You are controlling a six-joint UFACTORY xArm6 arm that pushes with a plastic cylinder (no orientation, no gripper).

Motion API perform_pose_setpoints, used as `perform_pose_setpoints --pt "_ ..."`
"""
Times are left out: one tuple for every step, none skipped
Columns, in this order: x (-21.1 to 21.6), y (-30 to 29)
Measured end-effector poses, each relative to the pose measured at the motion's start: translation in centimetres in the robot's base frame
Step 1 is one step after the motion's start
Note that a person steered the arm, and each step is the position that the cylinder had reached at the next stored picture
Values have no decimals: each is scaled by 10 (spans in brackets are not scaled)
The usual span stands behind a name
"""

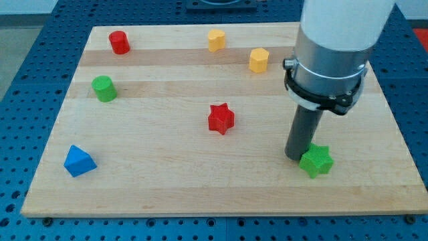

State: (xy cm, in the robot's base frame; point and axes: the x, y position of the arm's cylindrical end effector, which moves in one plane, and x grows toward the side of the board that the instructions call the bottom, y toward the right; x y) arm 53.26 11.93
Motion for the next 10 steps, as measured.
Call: perform_pose_setpoints --pt "-6 26" --pt "-5 23" --pt "-9 -22" --pt "2 -43" --pt "30 -20" --pt "31 -18" --pt "22 -18" --pt "15 -3" --pt "15 9" --pt "14 26"
